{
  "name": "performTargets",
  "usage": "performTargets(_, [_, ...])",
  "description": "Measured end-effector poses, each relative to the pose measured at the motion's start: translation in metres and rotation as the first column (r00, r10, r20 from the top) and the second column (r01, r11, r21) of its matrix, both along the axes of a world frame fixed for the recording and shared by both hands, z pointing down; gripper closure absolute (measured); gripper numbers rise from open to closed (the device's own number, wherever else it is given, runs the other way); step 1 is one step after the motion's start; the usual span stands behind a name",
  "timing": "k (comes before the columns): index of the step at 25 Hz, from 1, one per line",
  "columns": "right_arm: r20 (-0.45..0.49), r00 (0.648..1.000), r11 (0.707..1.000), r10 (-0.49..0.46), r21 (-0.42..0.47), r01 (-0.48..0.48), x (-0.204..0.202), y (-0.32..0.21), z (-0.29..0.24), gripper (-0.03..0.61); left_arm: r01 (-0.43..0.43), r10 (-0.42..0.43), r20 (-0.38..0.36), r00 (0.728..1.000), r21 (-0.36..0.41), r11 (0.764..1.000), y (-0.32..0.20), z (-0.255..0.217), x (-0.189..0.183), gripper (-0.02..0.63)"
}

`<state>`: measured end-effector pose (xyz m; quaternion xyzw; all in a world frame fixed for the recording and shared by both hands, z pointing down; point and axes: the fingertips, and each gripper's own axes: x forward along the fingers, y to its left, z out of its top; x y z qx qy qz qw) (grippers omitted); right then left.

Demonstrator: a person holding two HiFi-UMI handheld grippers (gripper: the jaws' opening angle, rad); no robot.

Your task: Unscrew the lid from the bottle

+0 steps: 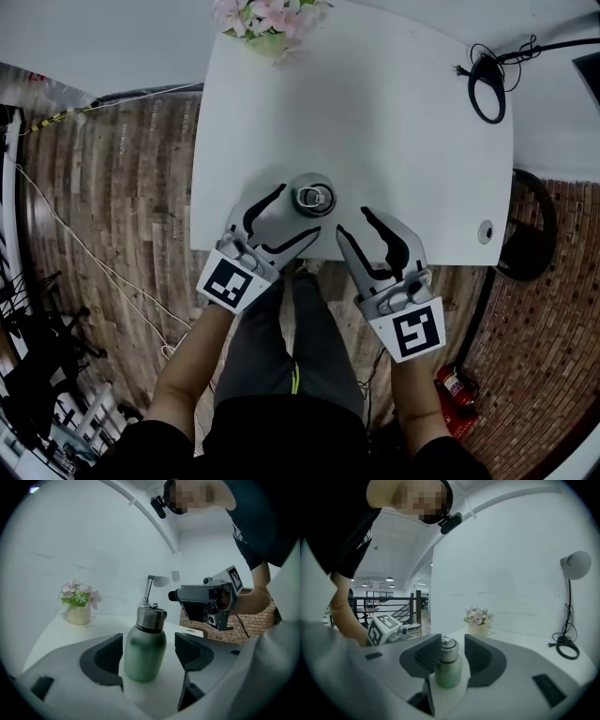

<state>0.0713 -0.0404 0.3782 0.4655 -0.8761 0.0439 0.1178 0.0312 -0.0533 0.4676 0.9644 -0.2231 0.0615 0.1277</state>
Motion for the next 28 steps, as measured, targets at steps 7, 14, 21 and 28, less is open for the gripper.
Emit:
performTargets(7, [-0.012,0.997,0.997,-0.072,-0.020,0.072,-0.024,-0.009,0.024,0.308,-0.039,0.038,0.003,0.999,0.042,0.998,-0.010,0.008,0.023,0.253])
performTargets(14, [-0.025,0.996,0.996,-0.087,-0.028,0.087,-0.036,-0.022,0.035,0.290,-0.040,0.041,-0.017,0.999,0.022,0.999,-0.016,0.010,0.031,0.241])
performTargets(21, [-0.028,0.995,0.994,-0.096,-0.048,0.094,-0.042,-0.029,0.047,0.288,-0.060,0.059,0.015,0.998,0.062,0.996,-0.017,0.013,0.034,0.238])
performTargets(28, [-0.051,0.996,0.997,-0.074,-0.037,0.072,-0.043,-0.035,0.050,0.290,-0.065,0.062,0.037,0.997,0.081,0.995,-0.019,0.016,0.035,0.239])
